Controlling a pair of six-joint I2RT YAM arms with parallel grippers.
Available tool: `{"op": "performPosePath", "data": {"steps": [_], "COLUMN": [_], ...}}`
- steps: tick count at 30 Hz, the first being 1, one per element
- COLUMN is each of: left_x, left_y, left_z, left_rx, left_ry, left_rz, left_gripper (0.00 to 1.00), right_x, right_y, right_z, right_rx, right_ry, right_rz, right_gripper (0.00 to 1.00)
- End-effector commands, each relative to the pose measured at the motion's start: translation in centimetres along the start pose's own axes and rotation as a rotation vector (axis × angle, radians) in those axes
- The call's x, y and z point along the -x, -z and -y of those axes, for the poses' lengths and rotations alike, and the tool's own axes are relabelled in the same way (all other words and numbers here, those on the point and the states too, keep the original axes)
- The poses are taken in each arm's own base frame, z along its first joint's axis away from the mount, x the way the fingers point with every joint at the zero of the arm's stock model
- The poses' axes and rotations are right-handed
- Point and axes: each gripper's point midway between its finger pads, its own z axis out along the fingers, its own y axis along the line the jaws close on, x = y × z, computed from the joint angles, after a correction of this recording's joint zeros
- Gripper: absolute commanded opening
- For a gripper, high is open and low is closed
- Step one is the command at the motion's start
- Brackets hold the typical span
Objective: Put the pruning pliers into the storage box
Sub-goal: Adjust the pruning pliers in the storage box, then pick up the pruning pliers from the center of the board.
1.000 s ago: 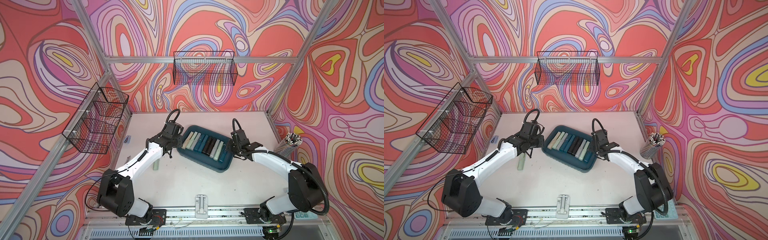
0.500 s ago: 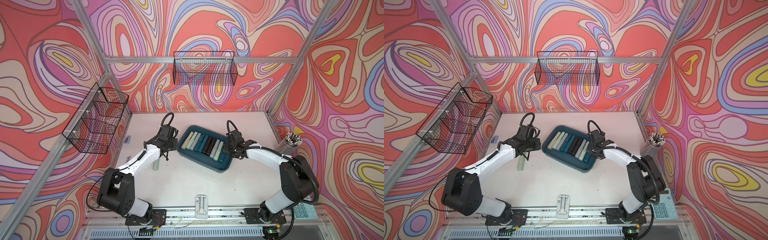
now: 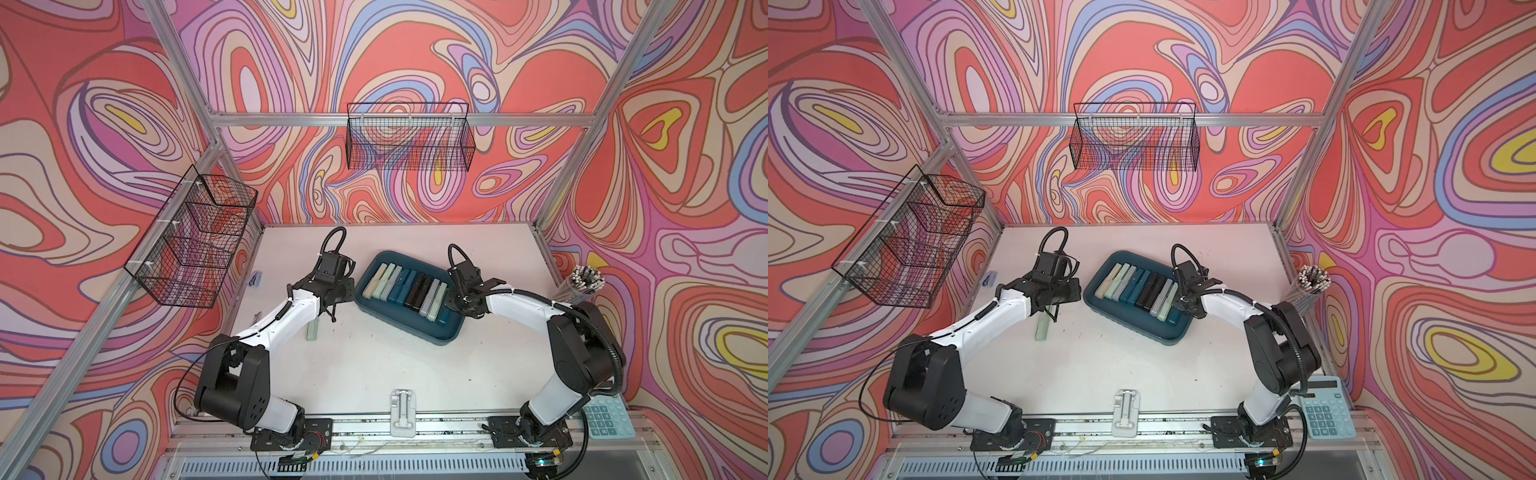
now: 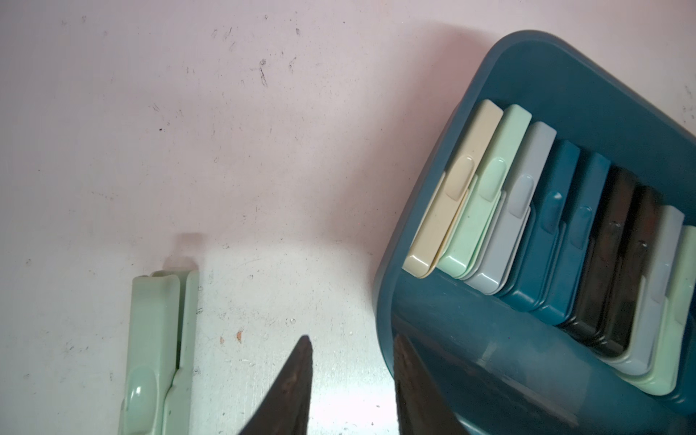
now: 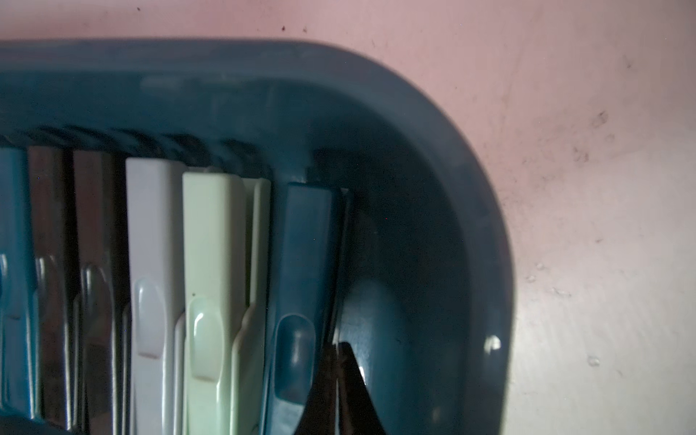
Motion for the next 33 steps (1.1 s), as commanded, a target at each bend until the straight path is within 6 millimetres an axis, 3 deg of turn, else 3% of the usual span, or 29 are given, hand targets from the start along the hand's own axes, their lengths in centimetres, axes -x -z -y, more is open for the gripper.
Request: {"op": "performPosePath", "data": {"steps": [1,14,19,27,33], "left_x": [-0.1,-0.4,-1.2,-2.5,-4.5], "left_y": [-0.3,0.5,0.8,2.6,3.4], "left_z": [-0.2,-1.9,-3.6,-8.8,-11.5], "left_rx": [-0.005,0.023,0.03,0.09,0.14], "left_ry": [0.01,0.037,0.096,0.257,0.373], "left_rz": [-0.004,-0.007,-0.022,0.006,0.037], "left_gripper": [0.37,0.38,0.47,0.64,0.73], "right_x": [0.1,1.0,1.3,3.8,5.5], "right_y": [-0.7,-1.7,-1.3,2.3,4.1], "right_z": [0.0,-2.1,-1.8,-1.4,-2.3], "right_rx": [-0.026,0.032,0.024,-0.001,0.032], "right_ry": [-0.011,-0.009,0.006,0.075,0.108], "right_rz": [-0.001,0.005,0.024,0.128,0.201], "right_gripper": [0.0,0.0,0.0,0.0,0.06]}}
